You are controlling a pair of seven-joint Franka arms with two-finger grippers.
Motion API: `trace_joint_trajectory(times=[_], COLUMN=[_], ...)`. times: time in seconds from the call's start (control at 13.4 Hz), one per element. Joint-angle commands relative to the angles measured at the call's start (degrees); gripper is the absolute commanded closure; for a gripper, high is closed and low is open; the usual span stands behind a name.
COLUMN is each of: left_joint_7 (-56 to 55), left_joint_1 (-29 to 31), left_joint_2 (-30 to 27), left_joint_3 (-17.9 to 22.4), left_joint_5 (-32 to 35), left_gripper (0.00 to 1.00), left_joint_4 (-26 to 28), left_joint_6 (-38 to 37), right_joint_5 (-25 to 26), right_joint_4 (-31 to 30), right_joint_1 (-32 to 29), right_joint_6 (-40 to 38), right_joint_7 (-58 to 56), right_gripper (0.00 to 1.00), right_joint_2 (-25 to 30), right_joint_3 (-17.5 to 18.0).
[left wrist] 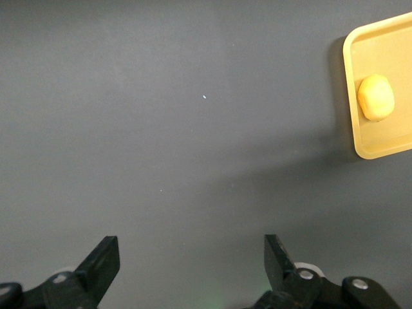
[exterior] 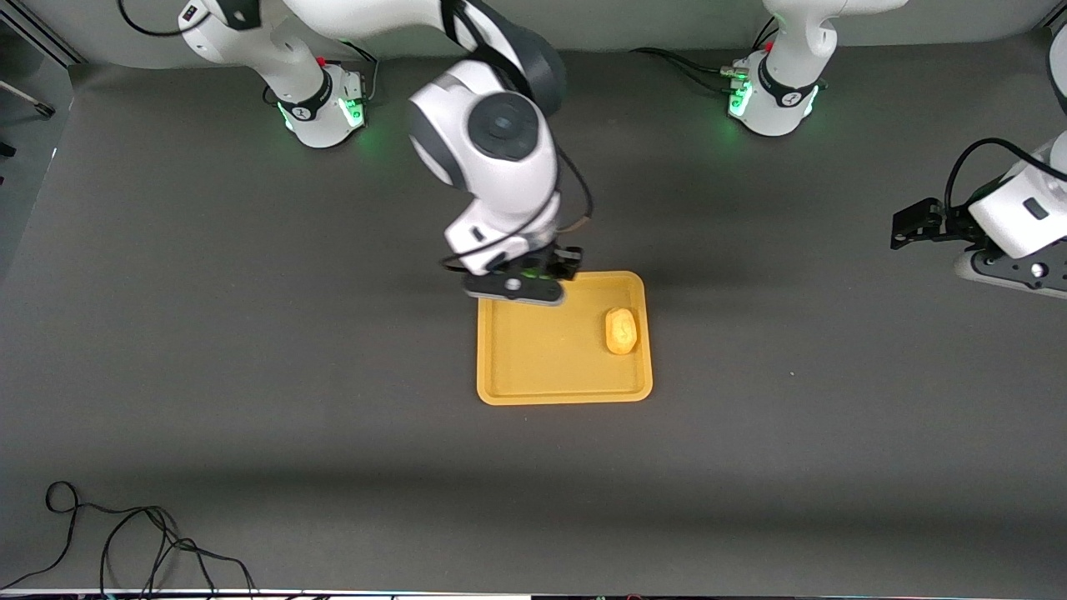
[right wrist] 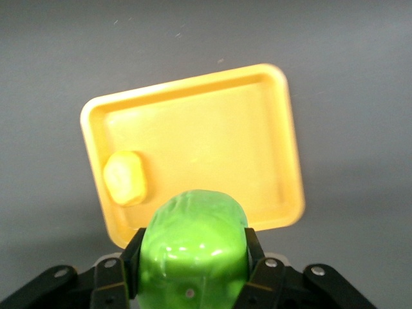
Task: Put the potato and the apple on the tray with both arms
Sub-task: 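Lower the apple onto the tray beside the potato with the right gripper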
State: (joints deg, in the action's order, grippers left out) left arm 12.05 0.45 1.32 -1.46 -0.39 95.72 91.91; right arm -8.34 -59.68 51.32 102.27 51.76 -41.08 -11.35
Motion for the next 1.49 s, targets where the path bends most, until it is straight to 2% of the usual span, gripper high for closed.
trace_joint_trajectory(times=[0.0, 0.15, 0.3, 0.45, 0.82, 0.9, 0.97, 1.04, 1.42], left_joint_7=[0.5, 0.6, 0.6, 0.6, 0.6, 0.6, 0.6, 0.6, 0.6], left_joint_1=[0.9, 1.9, 2.0, 2.0, 2.0, 2.0, 2.0, 2.0, 2.1], left_joint_2=[-1.0, -0.9, -0.7, -0.5, -0.4, -0.4, -0.4, -0.4, -0.3], left_joint_3=[-0.5, -0.6, -0.6, -0.6, -0.6, -0.6, -0.6, -0.6, -0.5], left_joint_5=[1.0, 1.0, 0.8, 0.2, 0.3, 0.3, 0.3, 0.3, 0.3], left_gripper=[0.00, 0.00, 0.00, 0.00, 0.00, 0.00, 0.00, 0.00, 0.00], left_joint_4=[-0.6, -0.3, 0.2, 0.2, 0.3, 0.3, 0.3, 0.3, 0.4], left_joint_6=[1.9, 2.8, 3.4, 4.2, 4.0, 4.0, 3.9, 4.0, 3.7], right_joint_5=[-0.5, 0.9, 2.1, 3.0, 3.0, 2.9, 2.8, 2.5, 2.3], right_joint_4=[3.5, 2.4, -1.6, -6.7, -14.4, -15.0, -14.9, -14.8, -10.8], right_joint_1=[0.1, 0.2, 0.5, 0.5, 0.4, 0.4, -0.1, -0.4, -2.7], right_joint_6=[3.8, 7.0, 13.0, 20.7, 27.4, 28.1, 28.0, 27.8, 14.9], right_joint_7=[1.8, 1.8, 1.8, 1.8, 1.4, 1.5, 2.0, 1.7, 1.5], right_gripper=[0.68, 0.68, 0.68, 0.68, 0.68, 0.62, 0.11, 0.00, 0.00], right_joint_2=[-6.0, -9.7, -11.5, -11.7, -11.7, -11.7, -11.5, -10.9, -1.4], right_joint_3=[1.2, 1.2, 1.2, 1.2, 1.2, 1.2, 1.2, 1.2, 0.5])
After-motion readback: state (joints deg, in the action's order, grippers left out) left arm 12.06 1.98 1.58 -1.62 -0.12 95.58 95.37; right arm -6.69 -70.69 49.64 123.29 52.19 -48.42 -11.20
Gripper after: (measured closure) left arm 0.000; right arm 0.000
